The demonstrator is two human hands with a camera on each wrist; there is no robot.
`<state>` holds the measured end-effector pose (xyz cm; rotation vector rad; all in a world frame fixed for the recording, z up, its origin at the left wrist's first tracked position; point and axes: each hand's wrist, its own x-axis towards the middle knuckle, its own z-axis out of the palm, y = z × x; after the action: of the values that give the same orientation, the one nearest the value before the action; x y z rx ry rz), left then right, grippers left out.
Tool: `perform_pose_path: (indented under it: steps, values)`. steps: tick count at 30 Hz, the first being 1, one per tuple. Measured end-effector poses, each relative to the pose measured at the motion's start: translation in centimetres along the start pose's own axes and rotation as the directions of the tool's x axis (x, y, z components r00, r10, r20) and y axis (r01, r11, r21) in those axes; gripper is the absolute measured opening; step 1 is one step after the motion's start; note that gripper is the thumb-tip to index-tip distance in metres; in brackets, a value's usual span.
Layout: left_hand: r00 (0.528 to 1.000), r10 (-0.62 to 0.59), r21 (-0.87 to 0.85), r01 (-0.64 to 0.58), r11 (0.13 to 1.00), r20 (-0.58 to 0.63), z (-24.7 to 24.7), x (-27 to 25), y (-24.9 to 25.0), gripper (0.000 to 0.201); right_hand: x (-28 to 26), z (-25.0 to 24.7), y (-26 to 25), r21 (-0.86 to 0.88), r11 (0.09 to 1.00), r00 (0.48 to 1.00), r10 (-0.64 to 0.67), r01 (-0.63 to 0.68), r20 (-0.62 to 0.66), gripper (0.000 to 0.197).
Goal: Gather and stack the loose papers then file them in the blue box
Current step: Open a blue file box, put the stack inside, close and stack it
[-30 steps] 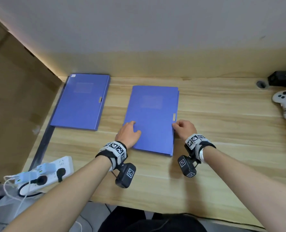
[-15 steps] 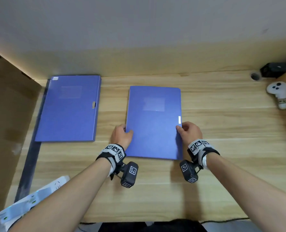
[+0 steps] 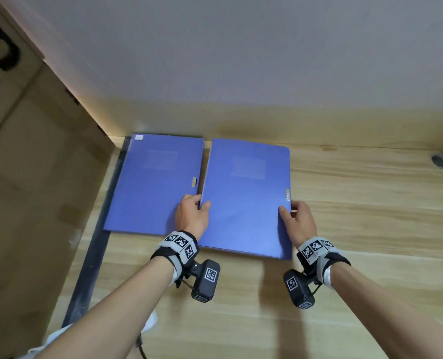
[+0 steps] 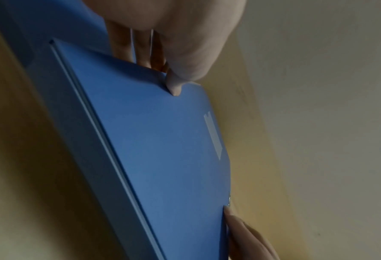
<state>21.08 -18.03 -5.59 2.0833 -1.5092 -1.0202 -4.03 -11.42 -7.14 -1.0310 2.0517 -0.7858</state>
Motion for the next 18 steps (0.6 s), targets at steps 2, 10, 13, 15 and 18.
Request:
perform_pose_path:
  steps: [2,10,13,15,18]
  values:
    - [0.999,-0.009,-0.044,0.007,0.999,-0.053,-2.5,1.4,-1.0,0.024,0.3,2.9,-1.6,0.059,0.998,1.0,-0.014,0.013,0.021,0.014]
    - [0.978,-0.122,-0.235,0.081,0.969,-0.169,-11.3,6.7,-6.7,0.038,-0.4,13.6,-8.1,0.147,0.985,0.98,-0.119,0.096,0.159,0.037]
    - [0.976,-0.139,-0.234,0.097,0.967,-0.169,-13.3,8.8,-9.3,0.035,-0.5,16.6,-9.3,0.151,0.985,0.964,-0.123,0.088,0.234,0.052]
    - [0.975,-0.148,-0.233,0.108,0.966,-0.165,-14.2,9.9,-10.6,0.03,-0.4,18.3,-9.4,0.144,0.986,0.951,-0.125,0.087,0.283,0.062]
    - [0.972,-0.169,-0.259,0.124,0.958,-0.16,-15.2,10.6,-11.2,0.026,-0.3,19.9,-9.8,0.119,0.987,0.941,-0.137,0.104,0.31,0.065]
